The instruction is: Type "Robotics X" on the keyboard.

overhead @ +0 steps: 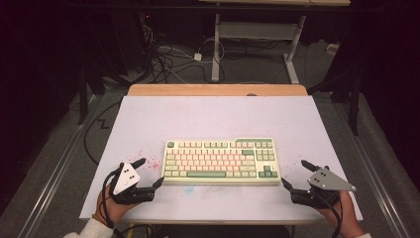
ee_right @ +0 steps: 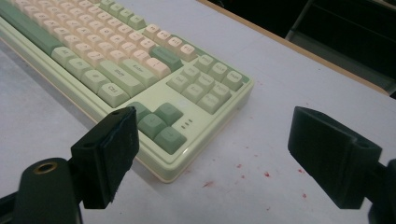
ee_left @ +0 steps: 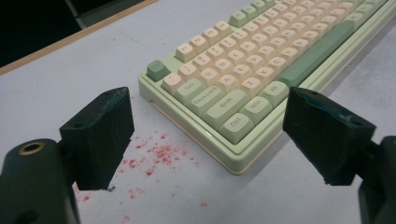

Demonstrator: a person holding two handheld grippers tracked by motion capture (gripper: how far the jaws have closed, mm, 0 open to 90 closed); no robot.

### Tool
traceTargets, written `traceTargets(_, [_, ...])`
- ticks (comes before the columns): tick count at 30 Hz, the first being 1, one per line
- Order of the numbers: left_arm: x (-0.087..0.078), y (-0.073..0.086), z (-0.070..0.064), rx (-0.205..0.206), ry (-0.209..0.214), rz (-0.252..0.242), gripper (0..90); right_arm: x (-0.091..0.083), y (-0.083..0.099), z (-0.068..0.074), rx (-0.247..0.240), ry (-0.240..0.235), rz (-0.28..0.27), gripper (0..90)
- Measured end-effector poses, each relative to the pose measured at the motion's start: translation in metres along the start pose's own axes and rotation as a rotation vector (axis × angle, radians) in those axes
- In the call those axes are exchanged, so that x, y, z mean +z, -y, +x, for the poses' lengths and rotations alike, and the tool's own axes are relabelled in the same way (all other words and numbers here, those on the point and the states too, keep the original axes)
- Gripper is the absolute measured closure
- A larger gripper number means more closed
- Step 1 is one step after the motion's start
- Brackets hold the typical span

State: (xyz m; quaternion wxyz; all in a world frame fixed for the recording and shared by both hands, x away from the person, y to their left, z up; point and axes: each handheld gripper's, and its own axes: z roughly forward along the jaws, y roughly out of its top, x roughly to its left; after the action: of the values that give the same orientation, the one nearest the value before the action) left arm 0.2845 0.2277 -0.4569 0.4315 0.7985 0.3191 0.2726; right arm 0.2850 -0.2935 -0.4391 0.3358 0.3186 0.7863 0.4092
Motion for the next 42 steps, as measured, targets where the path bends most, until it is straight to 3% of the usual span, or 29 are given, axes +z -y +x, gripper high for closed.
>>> traceTargets(12, [-0.001, -0.002, 0.003, -0.014, 0.004, -0.009, 16.3, -0.010, -0.003, -0.005, 0.022, -0.017, -0.071, 19.6])
traceTargets(18, [-0.001, -0.005, 0.003, 0.004, 0.007, -0.010, 16.3, -0.012, -0.005, -0.006, 0.010, -0.011, -0.070, 19.5])
traceTargets(23, [0.001, -0.010, 0.006, -0.008, 0.016, -0.015, 16.5, -0.010, -0.011, -0.007, 0.014, -0.007, -0.084, 19.4])
traceTargets(28, [0.006, -0.022, 0.011, -0.014, 0.017, 0.002, 19.9, -0.012, -0.018, -0.009, 0.023, -0.034, -0.128, 19.2])
traceTargets(34, [0.015, -0.044, 0.020, -0.031, 0.008, -0.002, 24.9, -0.002, -0.031, -0.006, -0.002, -0.065, -0.110, 17.9])
traceTargets(37, [0.023, -0.057, 0.023, -0.027, -0.008, -0.014, 24.9, 0.008, -0.040, -0.005, 0.008, -0.097, -0.097, 25.6])
traceTargets(38, [0.026, -0.060, 0.024, -0.010, -0.018, -0.026, 24.9, 0.008, -0.040, -0.005, 0.008, -0.097, -0.097, 25.6])
traceTargets(42, [0.040, -0.073, 0.025, 0.005, -0.013, -0.041, 24.5, 0.021, -0.047, -0.003, -0.012, -0.119, -0.081, 35.6])
